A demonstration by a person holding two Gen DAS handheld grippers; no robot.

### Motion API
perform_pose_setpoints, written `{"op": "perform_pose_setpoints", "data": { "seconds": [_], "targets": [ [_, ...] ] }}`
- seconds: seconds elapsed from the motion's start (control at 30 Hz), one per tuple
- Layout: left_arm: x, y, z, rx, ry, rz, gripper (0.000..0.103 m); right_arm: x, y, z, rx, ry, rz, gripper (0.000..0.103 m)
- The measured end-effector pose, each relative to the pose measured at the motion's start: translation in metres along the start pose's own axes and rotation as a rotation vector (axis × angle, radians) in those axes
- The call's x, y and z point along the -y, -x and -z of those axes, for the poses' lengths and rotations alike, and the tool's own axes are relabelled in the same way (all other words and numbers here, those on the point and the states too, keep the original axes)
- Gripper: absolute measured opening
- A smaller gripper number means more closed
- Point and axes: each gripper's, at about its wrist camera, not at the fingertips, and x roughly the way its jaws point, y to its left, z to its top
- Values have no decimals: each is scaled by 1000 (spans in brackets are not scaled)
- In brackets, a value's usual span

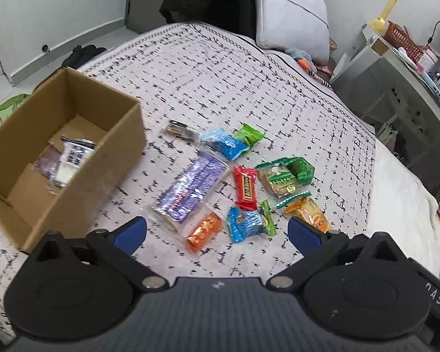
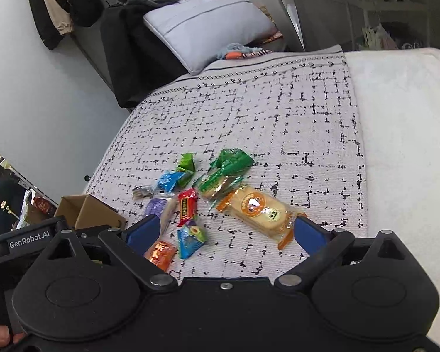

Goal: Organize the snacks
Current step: 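Open both tools over the box and move back to the snacks, then grasp the blue candy with the left tool while the right tool grasps the orange cake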

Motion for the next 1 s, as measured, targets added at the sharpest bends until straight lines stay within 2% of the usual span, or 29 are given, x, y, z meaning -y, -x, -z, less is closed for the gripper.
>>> {"op": "perform_pose_setpoints", "data": {
  "seconds": [0.17, 0.43, 0.63, 0.83, 1.0],
  "targets": [
    [9, -20, 0, -12, 17, 26, 93, 12, -17, -1, -39, -9, 18, 92],
    [22, -58, -1, -80, 45, 48, 66, 20, -48, -3, -91, 12, 63, 90],
    [29, -85, -2, -137, 64, 54, 59, 24, -72, -3, -131, 42, 106, 90],
    [29, -105, -4, -183, 98, 40, 59, 27, -87, -4, -147, 49, 145, 90],
    [29, -117, -5, -189, 113, 25, 59, 27, -97, -6, -138, 71, 179, 91]
  ]
}}
